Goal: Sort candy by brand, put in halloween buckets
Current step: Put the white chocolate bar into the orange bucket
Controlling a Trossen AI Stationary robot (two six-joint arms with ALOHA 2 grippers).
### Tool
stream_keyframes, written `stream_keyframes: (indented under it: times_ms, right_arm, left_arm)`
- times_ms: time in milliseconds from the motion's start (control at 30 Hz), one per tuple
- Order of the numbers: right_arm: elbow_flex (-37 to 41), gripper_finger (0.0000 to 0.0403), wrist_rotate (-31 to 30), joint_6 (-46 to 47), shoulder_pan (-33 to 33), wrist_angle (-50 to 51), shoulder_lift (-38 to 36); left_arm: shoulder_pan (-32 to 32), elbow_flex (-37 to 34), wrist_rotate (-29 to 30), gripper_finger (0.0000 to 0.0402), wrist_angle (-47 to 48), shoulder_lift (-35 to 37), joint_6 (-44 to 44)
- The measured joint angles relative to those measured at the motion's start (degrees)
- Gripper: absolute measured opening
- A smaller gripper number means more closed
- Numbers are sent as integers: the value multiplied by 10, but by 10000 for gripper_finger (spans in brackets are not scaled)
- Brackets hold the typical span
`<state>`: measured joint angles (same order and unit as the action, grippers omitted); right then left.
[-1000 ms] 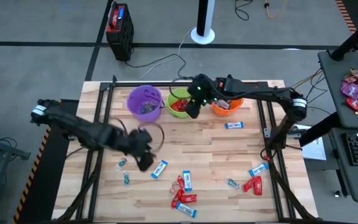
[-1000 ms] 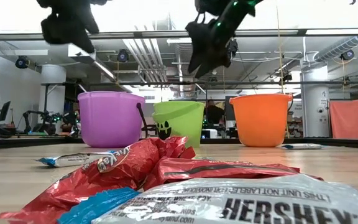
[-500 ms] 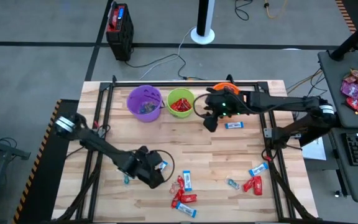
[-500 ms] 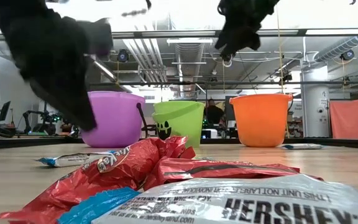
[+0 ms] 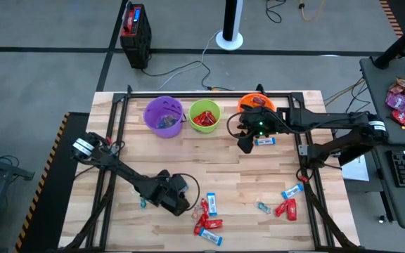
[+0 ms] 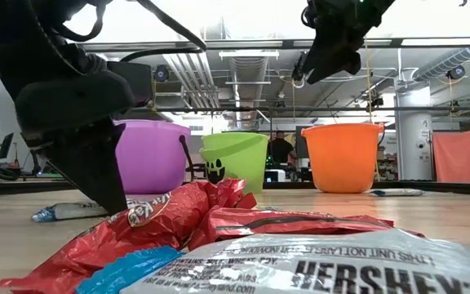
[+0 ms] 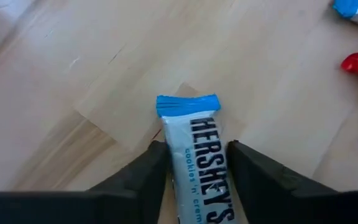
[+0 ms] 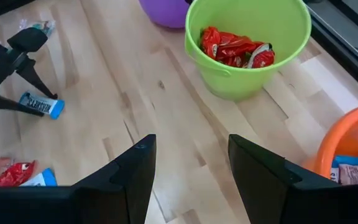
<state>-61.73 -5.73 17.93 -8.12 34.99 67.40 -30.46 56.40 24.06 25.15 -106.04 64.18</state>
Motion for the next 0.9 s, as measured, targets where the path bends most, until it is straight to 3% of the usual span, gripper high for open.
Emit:
stream_keyframes:
  times_ms: [233, 533, 600, 667, 767, 900]
  right_arm:
    - [-5, 192, 2, -30, 0, 0, 1]
    - [-4, 192, 5, -56, 0, -3, -1]
    - [-1, 192, 52, -44, 0, -31, -1]
    - [7, 192, 138, -15, 0, -92, 2]
    - [17, 192, 238, 80, 4, -208, 18]
    - [6, 192, 298, 191, 5, -306, 64]
  left_arm:
    - [1, 0, -19, 21, 0, 28, 10]
    - [2, 1, -4, 8, 2, 135, -18]
    - [6, 1, 14, 7, -20, 168, -34]
    - [16, 1, 37, 6, -53, 201, -73]
    - [44, 1, 73, 6, -114, 243, -151]
    - [100, 2, 83, 5, -188, 276, -245]
